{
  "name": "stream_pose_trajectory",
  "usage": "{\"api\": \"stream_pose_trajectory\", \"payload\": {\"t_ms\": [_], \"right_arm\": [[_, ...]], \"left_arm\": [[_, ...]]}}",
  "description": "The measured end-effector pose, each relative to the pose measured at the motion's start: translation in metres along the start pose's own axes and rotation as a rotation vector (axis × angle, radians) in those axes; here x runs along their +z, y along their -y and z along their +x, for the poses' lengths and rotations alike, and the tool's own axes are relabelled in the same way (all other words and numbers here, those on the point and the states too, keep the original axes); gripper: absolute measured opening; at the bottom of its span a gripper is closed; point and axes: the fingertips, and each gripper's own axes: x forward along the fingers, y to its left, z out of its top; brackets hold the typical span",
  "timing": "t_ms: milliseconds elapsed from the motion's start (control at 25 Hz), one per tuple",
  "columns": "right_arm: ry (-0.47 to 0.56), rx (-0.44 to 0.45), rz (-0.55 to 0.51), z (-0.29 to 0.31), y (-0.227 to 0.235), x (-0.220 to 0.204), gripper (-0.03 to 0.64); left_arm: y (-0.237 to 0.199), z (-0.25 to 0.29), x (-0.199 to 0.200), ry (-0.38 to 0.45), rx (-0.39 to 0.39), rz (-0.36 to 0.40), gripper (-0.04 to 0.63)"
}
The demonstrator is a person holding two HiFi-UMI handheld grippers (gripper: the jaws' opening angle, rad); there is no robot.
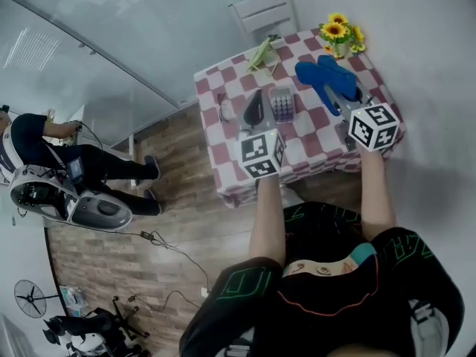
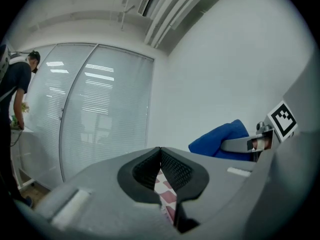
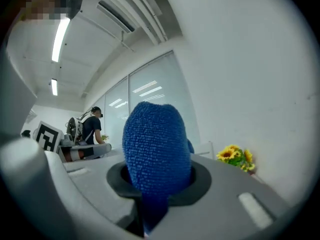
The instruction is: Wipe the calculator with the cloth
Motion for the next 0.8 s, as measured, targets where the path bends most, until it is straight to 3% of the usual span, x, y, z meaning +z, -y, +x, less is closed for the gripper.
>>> {"api": "stream_pose_trajectory", "payload": {"t_ms": [320, 800], "right_arm": [[0.054, -0.125, -0.071, -0.020, 0.024, 0.018, 0.095], [0.091, -0.193, -0.132, -0.028, 0.040, 0.036, 0.095]], "left_arm": [[0.001, 0.004, 0.010, 0.022, 0.002, 0.025, 0.011], [0.010, 0.017, 0.013, 0.027, -0.012, 0.034, 0.010]]}}
